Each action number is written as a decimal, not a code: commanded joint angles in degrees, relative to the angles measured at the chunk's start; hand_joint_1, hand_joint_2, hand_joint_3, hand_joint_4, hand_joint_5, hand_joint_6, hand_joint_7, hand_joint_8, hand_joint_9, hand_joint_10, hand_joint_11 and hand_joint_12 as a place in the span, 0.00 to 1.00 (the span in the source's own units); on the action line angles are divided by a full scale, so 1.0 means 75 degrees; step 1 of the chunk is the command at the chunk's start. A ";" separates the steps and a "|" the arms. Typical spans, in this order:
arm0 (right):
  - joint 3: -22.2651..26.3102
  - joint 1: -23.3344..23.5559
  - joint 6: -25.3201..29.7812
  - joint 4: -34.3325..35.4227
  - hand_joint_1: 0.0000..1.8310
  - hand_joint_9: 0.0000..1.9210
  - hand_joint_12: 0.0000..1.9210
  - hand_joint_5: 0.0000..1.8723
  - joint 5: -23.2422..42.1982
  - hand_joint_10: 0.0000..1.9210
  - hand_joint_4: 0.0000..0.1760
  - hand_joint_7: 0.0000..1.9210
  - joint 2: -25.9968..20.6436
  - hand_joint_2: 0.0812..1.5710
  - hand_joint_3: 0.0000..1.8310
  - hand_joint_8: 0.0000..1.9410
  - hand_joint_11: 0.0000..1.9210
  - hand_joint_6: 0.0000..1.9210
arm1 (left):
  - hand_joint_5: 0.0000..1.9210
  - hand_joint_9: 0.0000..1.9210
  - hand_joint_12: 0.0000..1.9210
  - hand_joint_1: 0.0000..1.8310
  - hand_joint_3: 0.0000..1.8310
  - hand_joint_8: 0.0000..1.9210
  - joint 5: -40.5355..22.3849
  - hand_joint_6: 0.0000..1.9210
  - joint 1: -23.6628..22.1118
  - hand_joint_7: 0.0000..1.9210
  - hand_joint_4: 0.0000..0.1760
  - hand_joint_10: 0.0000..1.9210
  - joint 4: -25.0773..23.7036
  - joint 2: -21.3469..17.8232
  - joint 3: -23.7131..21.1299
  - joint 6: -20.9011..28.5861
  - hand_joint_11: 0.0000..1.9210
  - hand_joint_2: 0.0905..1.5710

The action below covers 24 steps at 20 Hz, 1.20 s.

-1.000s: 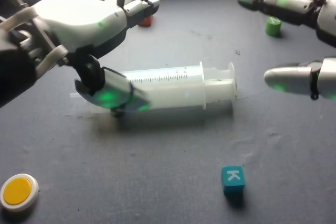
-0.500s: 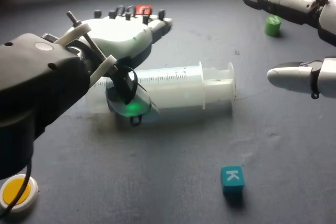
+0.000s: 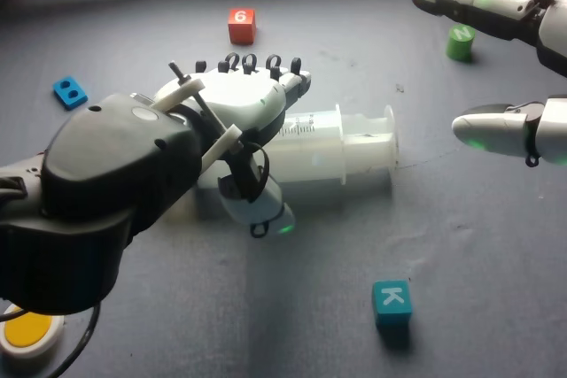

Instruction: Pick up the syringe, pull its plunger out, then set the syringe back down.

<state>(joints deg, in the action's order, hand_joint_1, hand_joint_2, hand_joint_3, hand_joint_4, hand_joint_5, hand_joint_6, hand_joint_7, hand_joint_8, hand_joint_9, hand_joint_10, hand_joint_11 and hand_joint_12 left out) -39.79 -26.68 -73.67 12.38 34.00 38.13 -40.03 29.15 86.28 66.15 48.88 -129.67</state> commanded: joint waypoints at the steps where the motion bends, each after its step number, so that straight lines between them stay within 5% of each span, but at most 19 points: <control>1: 0.0013 0.0063 -0.0003 -0.0077 0.09 0.01 0.00 0.04 0.0941 0.00 0.00 0.04 -0.0026 0.75 0.00 0.00 0.00 0.00 | 0.01 0.02 0.02 0.56 0.00 0.01 -0.0315 0.00 -0.0005 0.02 0.00 0.01 -0.0407 0.0045 0.0046 0.0037 0.02 0.53; 4: 0.0013 0.0063 -0.0006 -0.0092 0.09 0.01 0.00 0.05 0.0943 0.00 0.00 0.05 -0.0025 0.75 0.00 0.00 0.00 0.00 | 0.00 0.02 0.11 0.57 0.01 0.00 -0.0348 0.00 0.0156 0.02 0.00 0.00 -0.0651 0.0274 0.0289 0.0335 0.00 0.53; 14: 0.0013 0.0061 -0.0009 -0.0134 0.06 0.02 0.00 0.06 0.0946 0.00 0.00 0.06 -0.0009 0.77 0.00 0.00 0.00 0.00 | 0.03 0.04 0.14 0.57 0.00 0.00 -0.0249 0.00 0.0562 0.05 0.00 0.00 -0.1200 0.0920 0.1416 0.0917 0.00 0.54; 24: 0.0013 0.0056 -0.0021 -0.0134 0.10 0.09 0.03 0.12 0.0946 0.01 0.00 0.11 0.0002 0.75 0.00 0.01 0.04 0.01 | 0.22 0.28 0.55 0.58 0.00 0.01 -0.0241 0.01 0.0977 0.27 0.00 0.02 -0.1387 0.1156 0.1800 0.1208 0.00 0.68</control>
<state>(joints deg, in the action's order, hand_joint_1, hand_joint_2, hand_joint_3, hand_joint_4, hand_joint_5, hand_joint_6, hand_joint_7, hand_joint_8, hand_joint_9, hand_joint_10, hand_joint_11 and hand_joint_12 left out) -39.79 -26.68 -73.78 11.97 34.02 38.30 -40.49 36.18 77.47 74.52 62.26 -120.42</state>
